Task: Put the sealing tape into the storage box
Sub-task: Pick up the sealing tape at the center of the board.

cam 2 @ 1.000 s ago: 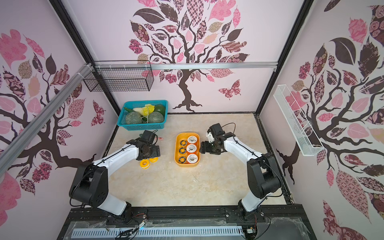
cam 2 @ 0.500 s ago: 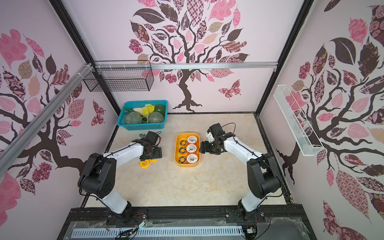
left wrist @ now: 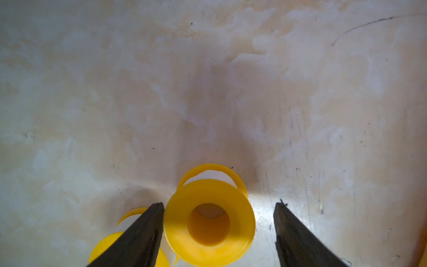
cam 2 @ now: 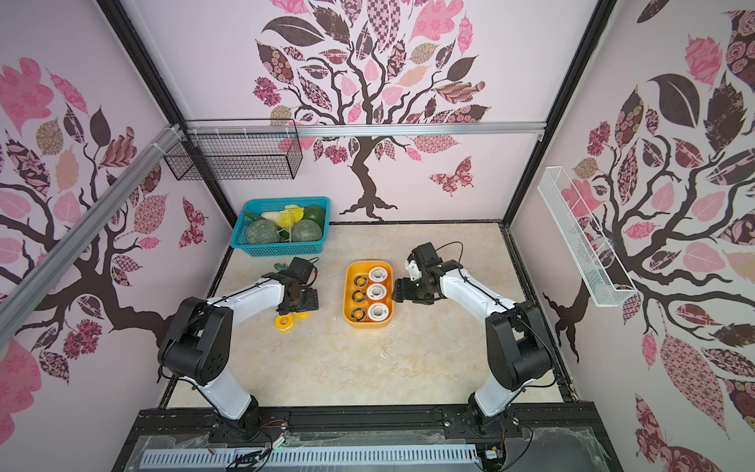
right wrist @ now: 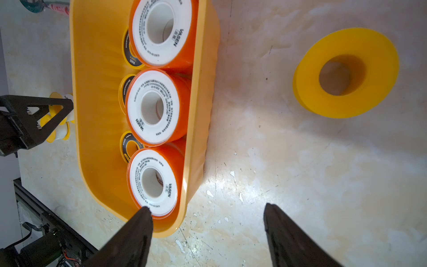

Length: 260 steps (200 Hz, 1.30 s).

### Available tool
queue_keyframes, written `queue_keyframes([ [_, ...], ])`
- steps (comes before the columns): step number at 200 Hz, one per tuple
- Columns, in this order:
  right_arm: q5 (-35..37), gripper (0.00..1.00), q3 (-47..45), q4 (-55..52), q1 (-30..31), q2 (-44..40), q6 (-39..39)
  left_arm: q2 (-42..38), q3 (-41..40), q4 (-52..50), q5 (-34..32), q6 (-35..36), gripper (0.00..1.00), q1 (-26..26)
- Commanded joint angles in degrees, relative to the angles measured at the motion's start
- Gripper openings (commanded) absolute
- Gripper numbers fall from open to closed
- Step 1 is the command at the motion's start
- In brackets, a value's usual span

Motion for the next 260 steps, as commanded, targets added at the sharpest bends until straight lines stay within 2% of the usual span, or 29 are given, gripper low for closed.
queue_keyframes([
  [1, -0.75, 0.8, 0.78, -0.48, 0.0, 0.95, -0.7, 1.03, 1.4, 0.35, -0.62, 0.09, 0.78, 0.11],
  [97, -1.55, 0.8, 0.81, -0.5, 0.0, 1.52, -0.57, 2.0, 1.11, 0.6, -0.63, -0.2, 0.72, 0.13],
  [154, -1.62, 0.8, 0.6, -0.5, 0.02, 1.76, -0.56, 1.37, 1.05, 0.88, -0.09, 0.07, 0.57, 0.2],
  [260, -3.91, 0.8, 2.42, 0.7, 0.02, 2.11, 0.19, -0.63, 0.77, 0.66, 0.32, 0.03, 0.57, 0.2],
])
